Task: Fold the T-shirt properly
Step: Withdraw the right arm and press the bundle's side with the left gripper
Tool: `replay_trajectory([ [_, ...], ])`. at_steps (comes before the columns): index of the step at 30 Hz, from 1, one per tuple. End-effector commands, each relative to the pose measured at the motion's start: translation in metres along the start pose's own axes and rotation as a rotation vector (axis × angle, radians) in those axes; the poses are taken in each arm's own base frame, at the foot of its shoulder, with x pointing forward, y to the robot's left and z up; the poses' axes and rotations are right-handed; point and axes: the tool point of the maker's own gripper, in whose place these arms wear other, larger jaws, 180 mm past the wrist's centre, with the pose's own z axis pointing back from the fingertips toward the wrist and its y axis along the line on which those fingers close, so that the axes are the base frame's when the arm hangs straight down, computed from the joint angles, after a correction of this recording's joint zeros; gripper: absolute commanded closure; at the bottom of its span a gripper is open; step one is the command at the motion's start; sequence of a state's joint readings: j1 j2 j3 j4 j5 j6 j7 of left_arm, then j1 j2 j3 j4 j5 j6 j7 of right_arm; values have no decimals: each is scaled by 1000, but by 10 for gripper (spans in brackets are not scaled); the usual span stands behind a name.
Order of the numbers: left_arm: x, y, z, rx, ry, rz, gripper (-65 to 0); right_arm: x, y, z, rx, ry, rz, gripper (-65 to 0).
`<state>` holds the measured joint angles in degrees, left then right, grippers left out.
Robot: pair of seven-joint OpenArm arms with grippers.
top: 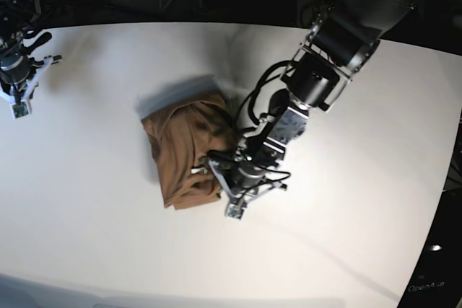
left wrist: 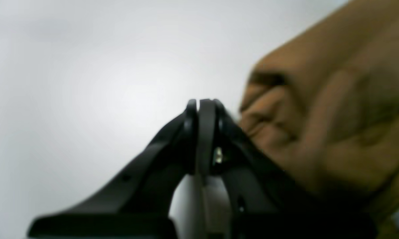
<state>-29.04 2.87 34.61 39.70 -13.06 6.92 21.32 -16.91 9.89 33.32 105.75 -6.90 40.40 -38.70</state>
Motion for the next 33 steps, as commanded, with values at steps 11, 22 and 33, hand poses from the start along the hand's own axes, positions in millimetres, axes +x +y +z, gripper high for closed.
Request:
replay_trajectory([
  [11, 16, -25, -3, -56, -29, -25, -18, -70, -53, 40, -196, 102, -189, -1],
  [22, 61, -42, 3, -85, -230, -14, -18, -122, -44, 72, -257, 121, -295, -1],
  [33, 70, -54, 7, -122, -264, -16, -18, -141, -28, 83, -254, 147, -338, -1],
])
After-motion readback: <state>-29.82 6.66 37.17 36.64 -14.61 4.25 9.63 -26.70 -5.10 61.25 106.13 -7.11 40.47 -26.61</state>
